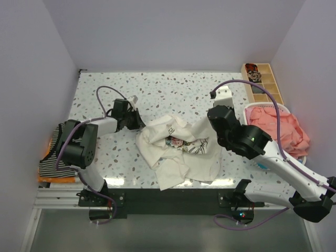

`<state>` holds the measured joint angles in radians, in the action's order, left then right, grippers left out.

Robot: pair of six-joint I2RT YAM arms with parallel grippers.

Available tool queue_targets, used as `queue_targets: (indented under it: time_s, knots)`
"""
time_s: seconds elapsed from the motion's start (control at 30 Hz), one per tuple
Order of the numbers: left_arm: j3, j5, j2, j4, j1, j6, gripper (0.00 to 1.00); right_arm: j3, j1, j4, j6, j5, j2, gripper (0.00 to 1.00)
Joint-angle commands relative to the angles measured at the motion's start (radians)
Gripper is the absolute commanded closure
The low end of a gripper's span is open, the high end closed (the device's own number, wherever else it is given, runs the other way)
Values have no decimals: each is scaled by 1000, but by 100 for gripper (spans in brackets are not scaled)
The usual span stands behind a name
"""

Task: Fold and stack the t-shirts
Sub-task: Flatten out the tshirt

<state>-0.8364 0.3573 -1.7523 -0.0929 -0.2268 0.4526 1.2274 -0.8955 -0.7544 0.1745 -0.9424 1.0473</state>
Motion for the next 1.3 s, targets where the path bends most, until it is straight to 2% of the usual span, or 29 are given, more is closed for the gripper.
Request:
queue_targets:
  time_s: [0.0,0.13,0.27,0.37,0.47,0.7,0.8,0.87,0.93,1.1,1.13,1.27]
  knots:
    - [-155,-55,161,196,0,-64,100,38,6,21,-32,-32,-12,100]
    - [-370,-210,386,412,0,-141,100,98,6,7,-56,-48,-49,100]
    - [-635,-328,520,612,1,-212,100,165,4,-9,-78,-53,-95,100]
    - [-766,-383,588,720,1,-244,100,222,6,-25,-95,-50,-124,100]
    - [-997,-422,645,864,1,-273,100,294,6,-52,-102,-58,-159,100]
    - [-1392,-413,737,1171,0,-295,100,559,6,-111,-109,31,-265,100]
    - [-1397,-428,822,1154,-2,-267,100,668,6,-164,-118,82,-251,100]
    - [-1388,-477,879,1136,-2,-223,100,701,6,-171,-130,116,-248,100]
    - [-1382,-466,912,1121,-2,-204,100,733,7,-163,-142,146,-236,100]
    - [-1360,-478,878,1150,-3,-196,100,739,6,-132,-170,168,-184,100]
    - [-1331,-480,876,1138,-3,-198,100,724,6,-117,-170,168,-170,100]
    - [-1050,-556,890,962,-3,-203,100,621,6,36,-260,116,-130,100]
